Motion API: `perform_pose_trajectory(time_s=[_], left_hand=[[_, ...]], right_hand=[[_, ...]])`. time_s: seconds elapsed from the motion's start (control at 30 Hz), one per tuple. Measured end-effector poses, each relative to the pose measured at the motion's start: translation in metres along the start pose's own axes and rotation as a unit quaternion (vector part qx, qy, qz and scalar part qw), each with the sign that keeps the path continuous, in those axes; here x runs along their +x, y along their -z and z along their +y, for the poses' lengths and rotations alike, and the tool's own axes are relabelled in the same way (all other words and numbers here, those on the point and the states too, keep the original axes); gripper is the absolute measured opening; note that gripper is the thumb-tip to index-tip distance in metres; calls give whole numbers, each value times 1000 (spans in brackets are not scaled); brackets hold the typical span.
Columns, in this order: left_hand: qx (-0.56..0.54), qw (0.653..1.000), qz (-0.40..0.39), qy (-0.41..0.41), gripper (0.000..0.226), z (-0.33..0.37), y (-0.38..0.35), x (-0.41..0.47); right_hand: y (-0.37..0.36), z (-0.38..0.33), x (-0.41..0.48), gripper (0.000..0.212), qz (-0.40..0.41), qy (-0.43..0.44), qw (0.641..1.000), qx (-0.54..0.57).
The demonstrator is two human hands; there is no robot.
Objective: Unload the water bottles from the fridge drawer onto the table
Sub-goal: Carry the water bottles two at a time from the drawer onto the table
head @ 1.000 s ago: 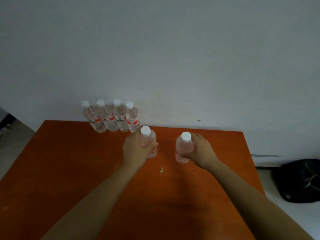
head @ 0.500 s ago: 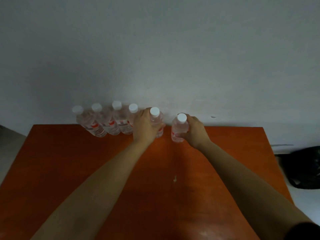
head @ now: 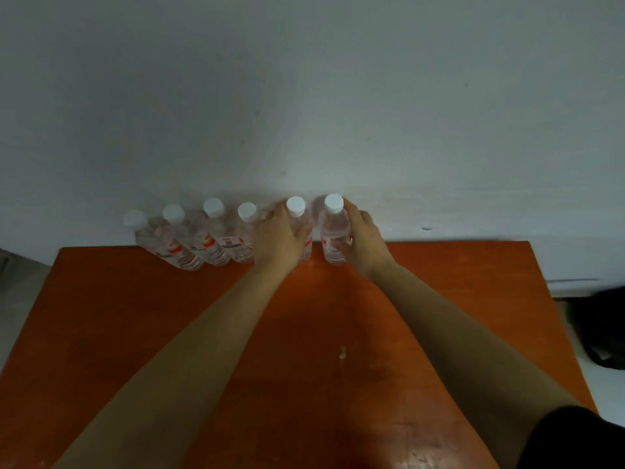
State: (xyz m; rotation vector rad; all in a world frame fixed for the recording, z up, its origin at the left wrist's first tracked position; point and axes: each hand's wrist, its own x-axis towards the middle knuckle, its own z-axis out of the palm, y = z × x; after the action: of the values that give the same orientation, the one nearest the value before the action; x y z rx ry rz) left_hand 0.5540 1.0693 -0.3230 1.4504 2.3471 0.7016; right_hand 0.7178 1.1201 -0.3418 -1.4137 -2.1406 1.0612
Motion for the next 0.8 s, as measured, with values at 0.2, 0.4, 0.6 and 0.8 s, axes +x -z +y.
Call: perform_pose_trajectory(time_s=[0.2,0.4,0.6,0.8], left_hand=[[5,1000,-3,8,55,9,5,-21],[42,999,-1,-28,51,27,43,-49],[125,983,25,-134,57,46,98,-75],[152,951,96,-251,61,89,119,-101]], right_hand=[[13,-5,-9,98,-10,-6,1000,-4],[55,-22,-29,82,32,65,997,-18],[94,-50,-55,62,116,114,986,-37],[133,-56,-127,54,254,122,947,-154]])
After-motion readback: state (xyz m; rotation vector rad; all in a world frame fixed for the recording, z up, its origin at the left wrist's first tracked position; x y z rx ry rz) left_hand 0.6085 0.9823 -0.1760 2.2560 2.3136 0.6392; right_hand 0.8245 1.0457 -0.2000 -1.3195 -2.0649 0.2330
